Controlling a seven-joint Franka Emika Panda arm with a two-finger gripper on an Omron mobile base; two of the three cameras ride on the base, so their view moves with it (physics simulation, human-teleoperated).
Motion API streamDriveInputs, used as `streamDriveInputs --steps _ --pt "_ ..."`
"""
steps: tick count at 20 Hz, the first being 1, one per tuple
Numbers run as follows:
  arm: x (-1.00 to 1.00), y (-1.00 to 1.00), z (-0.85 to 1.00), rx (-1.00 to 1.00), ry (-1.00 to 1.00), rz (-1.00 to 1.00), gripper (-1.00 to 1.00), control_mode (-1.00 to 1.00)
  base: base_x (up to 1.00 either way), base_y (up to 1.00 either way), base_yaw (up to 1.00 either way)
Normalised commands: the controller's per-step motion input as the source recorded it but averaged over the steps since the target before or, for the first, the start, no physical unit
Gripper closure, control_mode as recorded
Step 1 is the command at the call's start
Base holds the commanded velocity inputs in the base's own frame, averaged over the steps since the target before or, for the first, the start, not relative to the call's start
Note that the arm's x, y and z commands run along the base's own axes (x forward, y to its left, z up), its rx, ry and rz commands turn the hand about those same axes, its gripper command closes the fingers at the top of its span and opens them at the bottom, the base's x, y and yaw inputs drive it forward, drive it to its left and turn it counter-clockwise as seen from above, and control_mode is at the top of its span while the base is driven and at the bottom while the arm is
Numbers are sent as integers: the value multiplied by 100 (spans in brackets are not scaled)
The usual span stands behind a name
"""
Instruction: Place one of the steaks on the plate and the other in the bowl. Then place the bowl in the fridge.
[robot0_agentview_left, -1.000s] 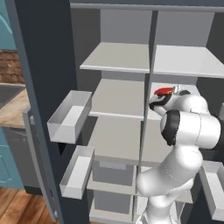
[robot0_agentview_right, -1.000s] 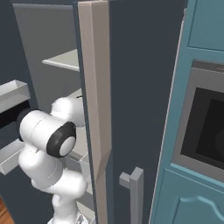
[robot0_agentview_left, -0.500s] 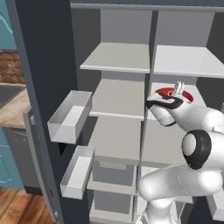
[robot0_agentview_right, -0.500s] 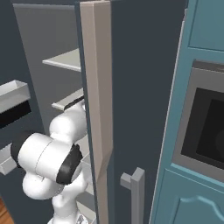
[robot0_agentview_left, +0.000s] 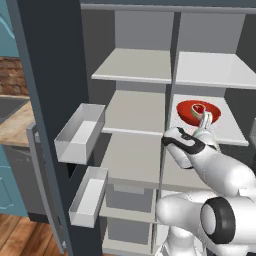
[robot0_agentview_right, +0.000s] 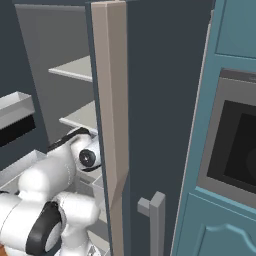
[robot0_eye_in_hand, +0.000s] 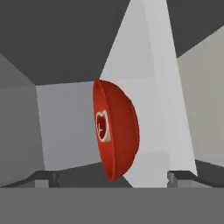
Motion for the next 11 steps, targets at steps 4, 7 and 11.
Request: streamDriveInputs --steps 4,7,11 --pt "-33 43 50 -15 55 -41 -100 -100 0 0 0" --pt "-15 11 58 -11 88 -33 -100 -100 0 0 0" --pt "-41 1 45 -12 84 -27 -100 -100 0 0 0"
